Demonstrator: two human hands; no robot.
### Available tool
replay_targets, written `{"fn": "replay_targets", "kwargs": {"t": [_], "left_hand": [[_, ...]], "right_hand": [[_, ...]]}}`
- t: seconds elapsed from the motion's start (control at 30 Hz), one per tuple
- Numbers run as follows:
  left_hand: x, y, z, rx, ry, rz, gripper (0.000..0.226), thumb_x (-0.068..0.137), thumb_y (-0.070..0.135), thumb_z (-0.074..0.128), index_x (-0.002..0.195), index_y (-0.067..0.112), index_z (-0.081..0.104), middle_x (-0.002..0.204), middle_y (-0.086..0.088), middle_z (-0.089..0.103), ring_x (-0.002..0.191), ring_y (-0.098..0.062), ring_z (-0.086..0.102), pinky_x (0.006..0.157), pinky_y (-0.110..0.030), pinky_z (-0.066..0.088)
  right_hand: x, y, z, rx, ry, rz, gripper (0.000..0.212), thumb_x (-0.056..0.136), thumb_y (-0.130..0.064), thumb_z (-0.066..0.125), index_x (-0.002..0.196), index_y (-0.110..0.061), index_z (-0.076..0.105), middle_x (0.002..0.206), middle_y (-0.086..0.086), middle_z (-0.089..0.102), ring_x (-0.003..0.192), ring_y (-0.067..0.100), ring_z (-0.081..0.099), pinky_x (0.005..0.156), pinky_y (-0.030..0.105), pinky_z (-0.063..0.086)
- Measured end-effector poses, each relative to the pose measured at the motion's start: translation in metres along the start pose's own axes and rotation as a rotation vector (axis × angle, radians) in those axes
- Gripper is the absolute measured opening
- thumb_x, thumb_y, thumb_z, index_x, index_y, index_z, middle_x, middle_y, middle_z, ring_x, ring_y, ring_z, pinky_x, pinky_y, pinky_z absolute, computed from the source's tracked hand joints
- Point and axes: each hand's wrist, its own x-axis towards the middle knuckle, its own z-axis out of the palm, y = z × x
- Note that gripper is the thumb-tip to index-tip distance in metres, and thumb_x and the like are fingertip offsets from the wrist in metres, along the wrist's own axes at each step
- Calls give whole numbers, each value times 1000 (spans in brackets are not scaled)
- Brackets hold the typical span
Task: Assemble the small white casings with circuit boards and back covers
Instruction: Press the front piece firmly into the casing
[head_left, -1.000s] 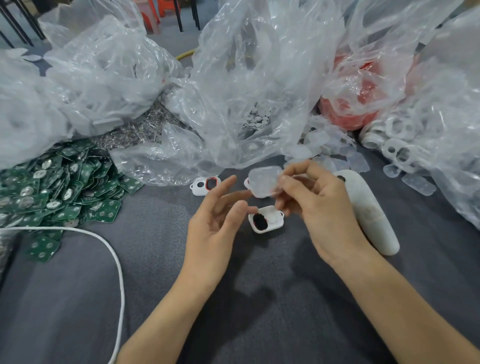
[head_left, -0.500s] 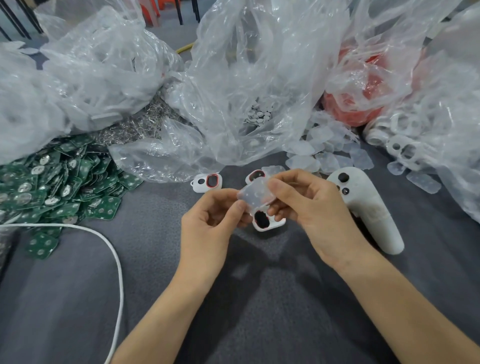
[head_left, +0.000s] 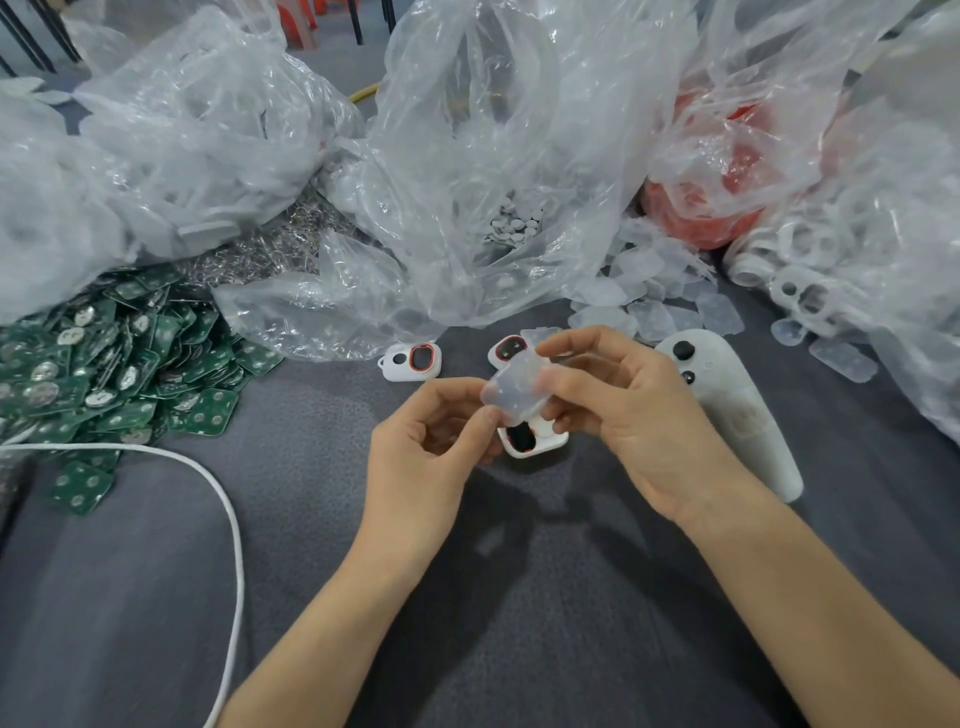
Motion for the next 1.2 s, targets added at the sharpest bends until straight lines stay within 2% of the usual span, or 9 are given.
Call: {"fn": "replay_targets", "kwargs": {"t": [0.13,0.2,0.33,0.47,0.6,0.73,0.97,1.07,1.2], "left_hand": [[0,-1,1,97,-9,-6,23,87,7,66,87,30,70,74,9,71,61,-3,63,63,-14,50],[0,-3,-1,208,20,26,26,85,13,70,95,37,67,81,13,71,70,-4,63,69,-15,50],[3,-6,-9,646,-153,93,66,72,39,78,123,58,39,112,28,60,112,7,44,90,-4,30],[3,-10,-7,839,-261,146,86,73,39,77,142,48,27,123,27,57,123,4,31,101,-14,16],[5,-13,-7,839,-240,178,81,75,31,77,142,42,33,111,35,54,119,4,35,100,-6,12],[5,-14,-7,830,-228,183,73,76,30,76,140,37,40,110,30,58,114,2,41,100,-21,23],[3,-13,-7,821,-221,200,66,78,30,75,136,36,45,111,23,62,112,1,44,97,-22,25],[2,-13,-7,810,-209,212,52,77,31,75,124,36,53,108,22,63,112,-1,47,99,-25,28],[1,-13,-6,831,-214,259,25,77,29,78,98,27,65,105,18,64,108,-9,53,97,-40,38]], "right_hand": [[3,-3,-6,-199,35,-8,7,82,-7,70,79,-13,70,62,-5,66,54,6,56,49,16,44],[5,0,-10,-280,82,12,10,83,-7,70,76,-14,70,57,-6,64,49,3,53,46,13,40],[9,5,-16,-328,149,68,11,82,-8,71,74,-16,70,56,-8,66,45,0,51,44,8,37],[9,10,-14,-300,108,101,7,82,-6,71,77,-11,70,57,-4,66,44,3,48,43,9,36],[9,12,-10,-385,107,83,7,81,-6,71,76,-12,70,52,-8,63,41,-1,47,45,10,38],[8,15,-8,-521,124,50,10,79,-10,73,74,-17,69,63,-2,68,44,-2,50,50,14,44],[7,19,-6,-709,146,-7,10,78,-18,74,73,-24,67,67,-4,69,52,-2,55,61,20,49],[7,20,-6,-732,153,-12,12,78,-20,74,73,-26,65,68,-4,69,54,1,57,60,19,47],[7,21,-4,-810,156,-50,15,78,-20,74,73,-26,61,68,-6,67,63,3,60,59,13,44]]}}
